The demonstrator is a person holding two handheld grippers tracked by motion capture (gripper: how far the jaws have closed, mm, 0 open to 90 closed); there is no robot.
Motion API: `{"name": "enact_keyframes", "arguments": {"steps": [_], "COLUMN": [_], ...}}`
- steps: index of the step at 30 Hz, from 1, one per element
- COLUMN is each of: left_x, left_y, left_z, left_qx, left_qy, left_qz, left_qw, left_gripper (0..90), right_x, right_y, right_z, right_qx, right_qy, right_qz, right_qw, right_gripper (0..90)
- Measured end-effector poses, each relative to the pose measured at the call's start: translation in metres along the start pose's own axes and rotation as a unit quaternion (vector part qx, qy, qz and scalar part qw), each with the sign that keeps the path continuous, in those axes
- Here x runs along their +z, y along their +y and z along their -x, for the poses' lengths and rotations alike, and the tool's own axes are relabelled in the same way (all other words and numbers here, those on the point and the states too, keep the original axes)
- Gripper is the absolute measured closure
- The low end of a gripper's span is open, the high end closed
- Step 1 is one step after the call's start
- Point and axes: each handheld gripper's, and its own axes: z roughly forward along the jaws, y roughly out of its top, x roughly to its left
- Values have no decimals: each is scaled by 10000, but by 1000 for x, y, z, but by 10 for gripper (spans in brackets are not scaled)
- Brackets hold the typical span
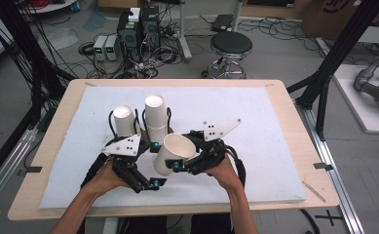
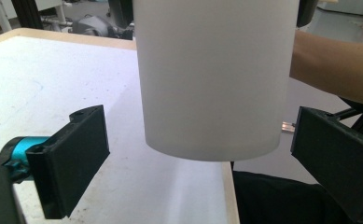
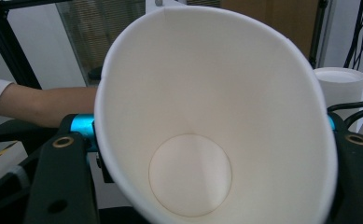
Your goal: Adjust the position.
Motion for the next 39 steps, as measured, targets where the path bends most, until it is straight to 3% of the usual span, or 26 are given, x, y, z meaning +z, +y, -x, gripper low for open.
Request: {"name": "enact_keyframes", "arguments": {"steps": [7,12,19,23,32,36,39], "left_x": [-10,-25,-46,-57,-76,-83,-89], "left_y": [-4,-10,-29,-42,-62,-72,-80], "left_z": [1,1,-4,-8,-11,-11,-12], "left_qx": [98,43,-81,-212,-371,-420,-476], "left_qy": [114,514,1057,1458,2080,2367,2629], "left_qz": [-75,-28,52,162,266,264,299], "left_qw": [9999,9987,9944,9890,9771,9703,9632], "left_gripper": [41,42,42,42,42,42,42], "right_x": [-5,-11,-21,-24,-32,-34,-35], "right_y": [0,-1,-2,-3,-6,-8,-9], "right_z": [-1,-2,-4,-5,-6,-8,-8], "right_qx": [-61,-73,-48,-48,-10,-19,-17], "right_qy": [-110,-248,-606,-837,-1276,-1440,-1584], "right_qz": [-61,-67,-164,-203,-332,-387,-466], "right_qw": [9999,9996,9980,9963,9913,9888,9863], "right_gripper": [331,331,332,331,332,332,332]}}
